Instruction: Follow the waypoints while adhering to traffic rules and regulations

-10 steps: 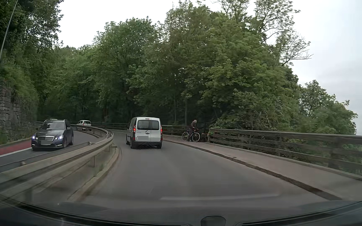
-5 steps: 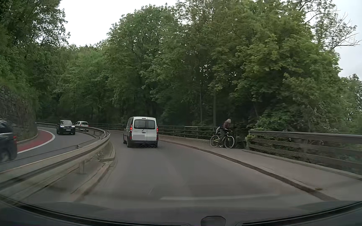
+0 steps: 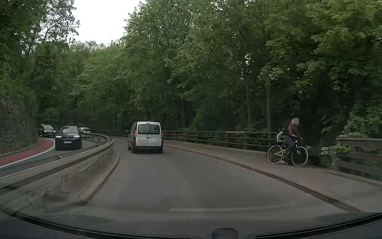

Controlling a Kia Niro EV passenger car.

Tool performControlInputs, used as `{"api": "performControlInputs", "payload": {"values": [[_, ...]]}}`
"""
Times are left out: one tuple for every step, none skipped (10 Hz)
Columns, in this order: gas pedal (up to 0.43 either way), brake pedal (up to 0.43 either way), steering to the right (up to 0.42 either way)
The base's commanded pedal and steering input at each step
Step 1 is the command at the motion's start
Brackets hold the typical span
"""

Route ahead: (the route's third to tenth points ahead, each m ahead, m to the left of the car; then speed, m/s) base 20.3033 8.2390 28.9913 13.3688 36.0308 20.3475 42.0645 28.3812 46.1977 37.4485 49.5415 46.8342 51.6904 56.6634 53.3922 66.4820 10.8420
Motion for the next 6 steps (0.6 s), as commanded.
{"api": "performControlInputs", "payload": {"values": [[0.150, 0.000, -0.093], [0.150, 0.000, -0.095], [0.150, 0.000, -0.101], [0.150, 0.000, -0.103], [0.150, 0.000, -0.103], [0.150, 0.000, -0.103]]}}
